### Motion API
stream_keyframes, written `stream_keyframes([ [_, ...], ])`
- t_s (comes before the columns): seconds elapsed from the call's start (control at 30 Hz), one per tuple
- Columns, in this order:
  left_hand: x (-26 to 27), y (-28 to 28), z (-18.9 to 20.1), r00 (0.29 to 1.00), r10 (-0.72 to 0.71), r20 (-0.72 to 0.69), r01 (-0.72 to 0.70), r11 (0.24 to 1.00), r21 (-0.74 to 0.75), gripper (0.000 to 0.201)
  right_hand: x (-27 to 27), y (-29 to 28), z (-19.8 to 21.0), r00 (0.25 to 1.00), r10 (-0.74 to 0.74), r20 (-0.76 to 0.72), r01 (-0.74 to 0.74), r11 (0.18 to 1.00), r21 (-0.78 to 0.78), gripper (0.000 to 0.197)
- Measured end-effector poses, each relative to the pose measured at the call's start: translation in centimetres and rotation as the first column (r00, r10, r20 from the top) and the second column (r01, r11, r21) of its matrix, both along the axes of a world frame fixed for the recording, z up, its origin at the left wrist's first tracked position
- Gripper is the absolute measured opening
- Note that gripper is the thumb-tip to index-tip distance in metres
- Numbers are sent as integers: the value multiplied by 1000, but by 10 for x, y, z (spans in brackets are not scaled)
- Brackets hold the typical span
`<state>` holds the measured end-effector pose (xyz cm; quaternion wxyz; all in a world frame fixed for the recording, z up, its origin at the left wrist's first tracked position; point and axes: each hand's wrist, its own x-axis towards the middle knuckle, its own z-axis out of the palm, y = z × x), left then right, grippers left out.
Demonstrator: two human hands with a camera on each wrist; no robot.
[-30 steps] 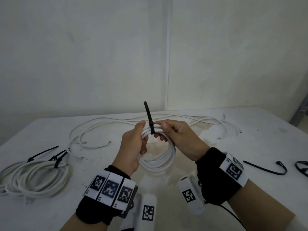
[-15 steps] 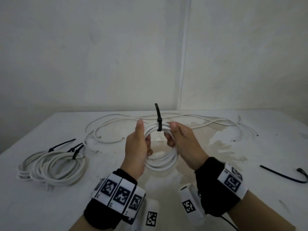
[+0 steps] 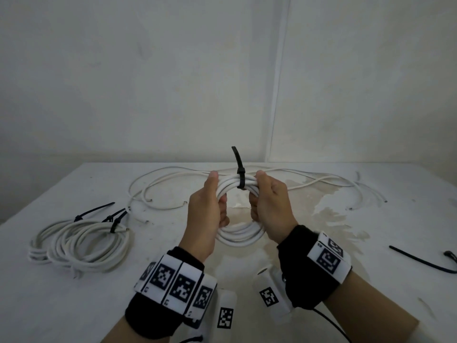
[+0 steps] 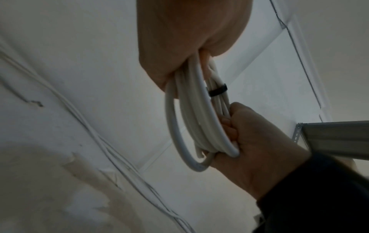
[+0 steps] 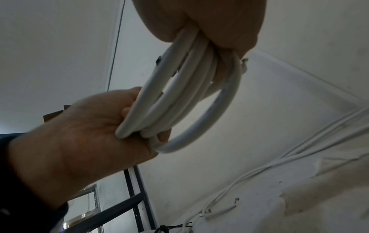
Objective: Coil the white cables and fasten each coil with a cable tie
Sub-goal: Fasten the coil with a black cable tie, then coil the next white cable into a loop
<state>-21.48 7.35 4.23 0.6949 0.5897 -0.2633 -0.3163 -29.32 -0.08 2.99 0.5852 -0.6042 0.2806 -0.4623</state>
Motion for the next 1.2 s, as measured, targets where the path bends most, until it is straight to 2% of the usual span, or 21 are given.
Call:
stream_keyframes([
  [0.07,4,3,-5,997,-62,49,62,998,-14,42,-1,0,0,1000,-7,6,7,1000,24,43],
  [0.13,8,9,-12,975,-105,195,107,994,2,33,-2,1,0,1000,-15,15,15,999,52,43],
  [0.2,16,16,-20,931,-111,349,109,994,25,26,0,2,-1,999,-10,42,6,996,91,42],
  [0.27,25,22,-28,857,-96,506,90,995,36,24,4,3,-5,998,46,43,-49,995,85,38],
  [0.33,36,26,-29,762,-71,643,41,997,61,21,7,6,-12,990,136,-41,-136,991,8,36],
  [0.43,53,33,-29,688,-61,724,-35,993,117,25,10,11,-21,953,258,-162,-273,959,-79,35],
  [0.6,71,44,-32,517,-114,848,-218,941,259,33,27,15,-24,929,269,-256,-322,926,-196,35],
  [0.73,90,54,-25,572,-122,811,-217,931,292,36,48,16,-20,882,364,-300,-409,907,-100,32],
  [0.83,111,70,-23,573,-136,808,-241,915,324,39,60,19,-20,815,447,-369,-481,877,1,27],
  [1.0,150,94,-27,605,-156,781,-272,881,387,40,67,7,-23,798,377,-470,-419,908,17,32],
  [1.2,182,109,-37,664,-278,694,-280,769,575,42,73,-17,-24,820,323,-473,-316,944,97,33],
])
